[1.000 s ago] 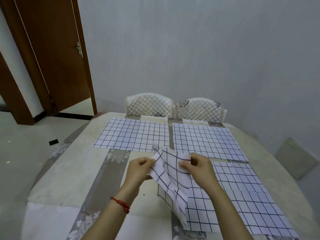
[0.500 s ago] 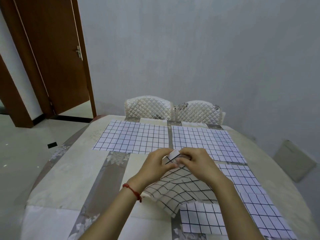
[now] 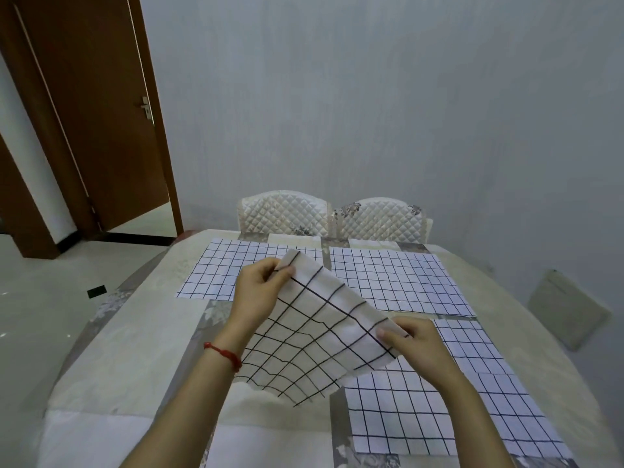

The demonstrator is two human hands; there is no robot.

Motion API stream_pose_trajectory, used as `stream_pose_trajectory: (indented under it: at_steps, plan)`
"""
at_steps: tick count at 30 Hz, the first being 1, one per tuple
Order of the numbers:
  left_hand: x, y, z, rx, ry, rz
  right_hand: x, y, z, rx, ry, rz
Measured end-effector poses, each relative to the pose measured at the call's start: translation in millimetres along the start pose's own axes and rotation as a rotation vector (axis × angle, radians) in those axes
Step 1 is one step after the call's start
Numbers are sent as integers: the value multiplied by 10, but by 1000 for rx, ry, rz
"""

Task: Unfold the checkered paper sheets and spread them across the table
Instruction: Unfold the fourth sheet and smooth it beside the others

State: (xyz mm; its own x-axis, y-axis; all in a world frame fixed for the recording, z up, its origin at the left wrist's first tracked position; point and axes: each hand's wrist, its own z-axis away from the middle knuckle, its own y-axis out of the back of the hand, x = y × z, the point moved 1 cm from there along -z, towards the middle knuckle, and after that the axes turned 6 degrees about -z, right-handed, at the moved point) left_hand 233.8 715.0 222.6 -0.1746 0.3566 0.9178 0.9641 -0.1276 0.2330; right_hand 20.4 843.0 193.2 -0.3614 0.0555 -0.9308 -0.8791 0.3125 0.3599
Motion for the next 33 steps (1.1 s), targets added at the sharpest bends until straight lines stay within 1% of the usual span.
stream_pose_trajectory:
  at_steps: [5, 7, 9, 11, 14, 16, 19, 21, 22, 24, 29, 33]
  plan:
    - [-161, 67, 10, 130, 49, -53, -86, -14, -1, 78, 3, -165]
    - [-221, 47, 35, 215, 73, -169, -173, -45, -22, 107, 1, -206]
    - [-277, 4, 63, 251, 101, -268, -269, -94, -44, 107, 16, -195]
    - [-328, -63, 111, 222, 135, -314, -353, -151, -62, 81, 32, -129]
    - [-308, -135, 216, 188, 83, -347, -445, -242, -79, 55, 11, -28]
    - [-242, -188, 310, 107, 7, -336, -493, -294, -78, 58, 14, 38]
    - [-94, -247, 432, -77, -135, -263, -545, -343, -76, 72, 38, 113]
    - [-31, -285, 491, -185, -249, -290, -570, -355, -74, 65, 51, 168]
    - [-21, -302, 508, -210, -291, -305, -580, -358, -69, 58, 62, 194]
    - [-16, -327, 510, -197, -324, -312, -594, -357, -58, 41, 88, 220]
    - [22, -327, 477, -84, -380, -317, -623, -340, -8, -17, 126, 223]
    - [59, -315, 445, -82, -390, -338, -658, -309, 33, -33, 154, 195]
